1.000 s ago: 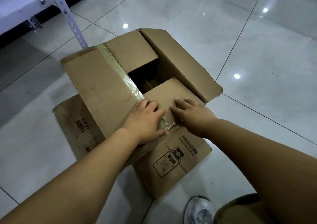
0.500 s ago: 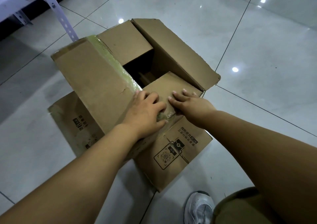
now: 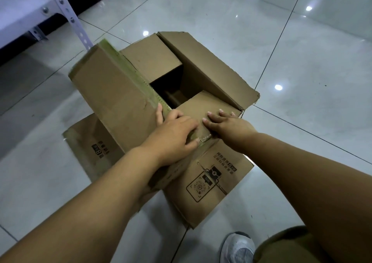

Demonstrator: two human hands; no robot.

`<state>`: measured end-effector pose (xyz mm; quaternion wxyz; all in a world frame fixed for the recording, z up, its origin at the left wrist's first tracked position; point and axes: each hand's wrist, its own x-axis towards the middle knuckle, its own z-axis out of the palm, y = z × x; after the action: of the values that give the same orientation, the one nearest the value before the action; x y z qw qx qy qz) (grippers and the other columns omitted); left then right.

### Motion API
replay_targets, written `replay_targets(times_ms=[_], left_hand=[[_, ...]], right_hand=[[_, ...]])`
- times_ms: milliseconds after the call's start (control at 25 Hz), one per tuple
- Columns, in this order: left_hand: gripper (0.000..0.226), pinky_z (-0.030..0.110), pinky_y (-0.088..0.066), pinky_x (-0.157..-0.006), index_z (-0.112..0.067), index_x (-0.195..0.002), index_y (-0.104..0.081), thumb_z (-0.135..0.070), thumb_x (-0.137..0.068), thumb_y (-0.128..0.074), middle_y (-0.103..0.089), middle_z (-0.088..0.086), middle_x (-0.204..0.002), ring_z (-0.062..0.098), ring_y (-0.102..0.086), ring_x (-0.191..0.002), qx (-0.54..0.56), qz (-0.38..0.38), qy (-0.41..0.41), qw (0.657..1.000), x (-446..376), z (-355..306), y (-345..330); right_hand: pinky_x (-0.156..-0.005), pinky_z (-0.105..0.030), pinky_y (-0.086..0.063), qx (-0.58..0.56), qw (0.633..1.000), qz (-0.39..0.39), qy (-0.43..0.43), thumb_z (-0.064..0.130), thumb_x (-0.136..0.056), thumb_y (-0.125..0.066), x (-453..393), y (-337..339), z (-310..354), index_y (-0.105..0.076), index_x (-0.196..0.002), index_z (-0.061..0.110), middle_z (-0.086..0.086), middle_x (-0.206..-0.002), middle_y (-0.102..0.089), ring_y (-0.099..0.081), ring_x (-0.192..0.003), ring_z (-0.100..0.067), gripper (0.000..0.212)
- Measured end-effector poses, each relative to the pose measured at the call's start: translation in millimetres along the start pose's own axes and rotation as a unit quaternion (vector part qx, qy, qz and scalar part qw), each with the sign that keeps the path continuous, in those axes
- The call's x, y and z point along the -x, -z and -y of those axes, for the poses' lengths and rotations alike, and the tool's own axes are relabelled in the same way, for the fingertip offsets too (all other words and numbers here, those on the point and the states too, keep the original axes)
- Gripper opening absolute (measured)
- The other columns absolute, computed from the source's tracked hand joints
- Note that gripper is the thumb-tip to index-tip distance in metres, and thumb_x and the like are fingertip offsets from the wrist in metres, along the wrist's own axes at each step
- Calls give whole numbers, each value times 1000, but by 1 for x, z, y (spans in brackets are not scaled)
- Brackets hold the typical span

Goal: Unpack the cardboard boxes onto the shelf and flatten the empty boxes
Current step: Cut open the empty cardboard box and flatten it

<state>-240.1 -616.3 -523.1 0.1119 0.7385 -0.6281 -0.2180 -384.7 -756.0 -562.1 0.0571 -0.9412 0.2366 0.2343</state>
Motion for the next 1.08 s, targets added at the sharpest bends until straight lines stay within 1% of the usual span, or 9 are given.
replay_targets(times_ms=[80, 160, 280, 360, 480, 560, 760, 960, 1080], left_hand=[[13, 56, 15, -113, -33, -92, -40, -45, -94, -44, -44, -18, -98, 12, -30, -124, -28, 11, -3, 1000, 2, -3, 1], [26, 57, 11, -114, -32, -102, -47, -53, -95, -34, -50, -15, -109, 11, -32, -127, -65, 18, -6, 998, 4, -5, 2], [48, 52, 10, -116, -28, -112, -54, -58, -95, -21, -57, -13, -112, 10, -41, -121, -126, -10, -19, 992, 11, -8, 14], [54, 44, -7, -118, -26, -108, -61, -58, -95, -19, -63, -10, -106, 12, -50, -111, -128, -42, -27, 991, 17, -10, 25], [53, 38, -40, -90, -21, -86, -69, -50, -94, -26, -66, -4, -81, 18, -59, -80, -130, -158, -56, 977, 31, -3, 40], [42, 35, -41, -78, -21, -84, -68, -44, -93, -34, -63, -5, -78, 18, -57, -75, -151, -189, -51, 969, 44, 1, 57], [32, 34, -36, -91, -35, -112, -58, -50, -96, -36, -59, -13, -112, 11, -52, -106, -188, -37, 47, 980, 92, 21, 95], [30, 38, -48, -90, -33, -125, -52, -36, -96, -48, -55, -7, -124, 16, -53, -110, -174, 98, 132, 971, 129, 51, 89], [33, 36, -49, -86, -30, -128, -49, -28, -96, -49, -52, -2, -122, 19, -52, -105, -158, 151, 176, 960, 138, 78, 73]], right_hand=[[-117, -46, -16, -5, 1000, -4, -6, 14, -100, -48, 4, 5, 5, -7, -154, 31, 2, -162, -3, -2, -148, -29, 70], [-114, -45, -26, -10, 1000, -15, -11, 15, -98, -52, 9, 12, 14, -15, -153, 29, 0, -161, -11, -10, -147, -31, 68], [-95, -37, -48, -49, 997, -57, -3, 18, -94, -56, 14, 26, 26, -45, -139, 24, -4, -141, -45, -44, -127, -26, 47], [-87, -31, -51, -125, 990, -69, -4, 22, -95, -54, 16, 38, 36, -50, -135, 22, -2, -130, -55, -52, -114, -20, 40], [-74, -18, -44, -251, 965, -72, 23, 30, -98, -50, 21, 58, 57, -55, -129, 22, 3, -119, -60, -56, -105, -15, 32], [-77, -18, -42, -307, 949, -46, 63, 33, -98, -48, 27, 67, 76, -57, -126, 23, 6, -116, -60, -54, -104, -10, 31], [-103, -34, -42, -263, 947, 36, 179, 37, -99, -47, 25, 68, 119, -49, -136, 31, 7, -135, -54, -49, -121, -9, 38], [-104, -35, -39, -148, 967, 49, 203, 42, -97, -48, 10, 61, 160, -43, -141, 32, 6, -143, -47, -43, -129, -15, 45], [-98, -36, -44, -112, 975, 46, 185, 43, -96, -50, 1, 55, 176, -41, -140, 31, 1, -139, -49, -46, -123, -20, 47]])
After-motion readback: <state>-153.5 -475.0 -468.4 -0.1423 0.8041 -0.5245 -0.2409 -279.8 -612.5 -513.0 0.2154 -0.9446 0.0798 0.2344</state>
